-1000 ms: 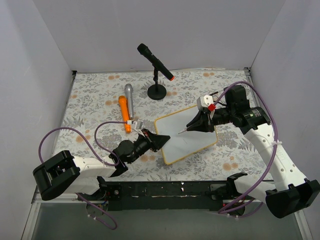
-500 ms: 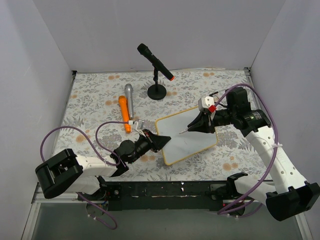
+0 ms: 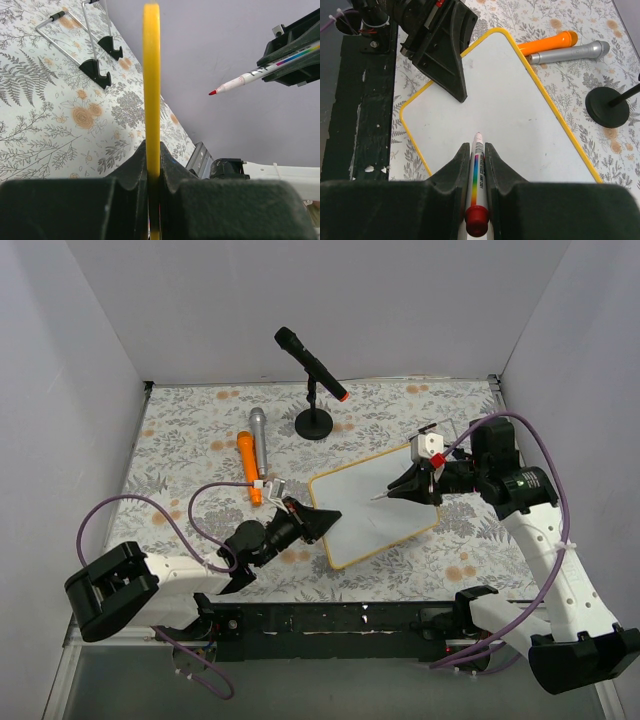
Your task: Write a sentence on the whiteboard
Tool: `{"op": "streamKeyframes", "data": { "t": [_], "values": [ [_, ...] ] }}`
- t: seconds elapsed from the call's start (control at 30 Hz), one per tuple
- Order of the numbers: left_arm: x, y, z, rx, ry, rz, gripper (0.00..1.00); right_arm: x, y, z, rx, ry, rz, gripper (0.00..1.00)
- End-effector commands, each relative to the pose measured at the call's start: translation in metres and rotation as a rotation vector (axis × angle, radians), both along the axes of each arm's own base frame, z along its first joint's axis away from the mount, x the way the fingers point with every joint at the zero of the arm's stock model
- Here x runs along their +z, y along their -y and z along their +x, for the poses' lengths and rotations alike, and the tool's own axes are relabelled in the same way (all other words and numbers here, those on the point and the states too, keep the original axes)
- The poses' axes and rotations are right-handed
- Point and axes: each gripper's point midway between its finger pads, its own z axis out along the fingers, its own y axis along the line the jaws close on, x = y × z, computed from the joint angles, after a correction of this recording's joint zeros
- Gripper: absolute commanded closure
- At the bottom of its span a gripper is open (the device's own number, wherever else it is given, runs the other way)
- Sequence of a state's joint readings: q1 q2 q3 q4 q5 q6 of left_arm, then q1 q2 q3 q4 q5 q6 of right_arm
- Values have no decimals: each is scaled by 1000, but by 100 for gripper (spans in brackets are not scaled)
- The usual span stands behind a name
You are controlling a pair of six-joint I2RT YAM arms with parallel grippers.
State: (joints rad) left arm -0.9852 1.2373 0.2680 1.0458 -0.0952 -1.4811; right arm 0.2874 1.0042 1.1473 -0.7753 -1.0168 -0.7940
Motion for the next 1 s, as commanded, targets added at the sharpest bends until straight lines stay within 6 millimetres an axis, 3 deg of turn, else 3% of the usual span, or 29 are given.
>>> {"op": "streamKeyframes", "data": {
  "t": [0.0,0.2,0.27,0.3,0.33,0.53,0.8,0.97],
  "values": [
    [55,-6,2,26,85,-151,100,13,0,-9,29,5,37,99],
    [48,-2,14,69,62,-166,100,16,-3,-8,18,-37,65,99],
    [57,-1,20,94,86,-197,100,18,-5,-1,0,-37,72,99],
    [52,1,23,103,85,-189,100,18,-5,1,-15,-62,76,99],
    [63,1,25,108,105,-227,100,21,-7,7,-33,-40,78,99],
    [65,10,32,102,122,-259,100,24,-13,35,-136,-81,98,99],
    [79,10,39,124,147,-308,100,21,-9,37,-187,-63,109,99],
    [76,13,39,114,145,-283,100,18,-8,31,-177,-48,110,99]
  ]
}}
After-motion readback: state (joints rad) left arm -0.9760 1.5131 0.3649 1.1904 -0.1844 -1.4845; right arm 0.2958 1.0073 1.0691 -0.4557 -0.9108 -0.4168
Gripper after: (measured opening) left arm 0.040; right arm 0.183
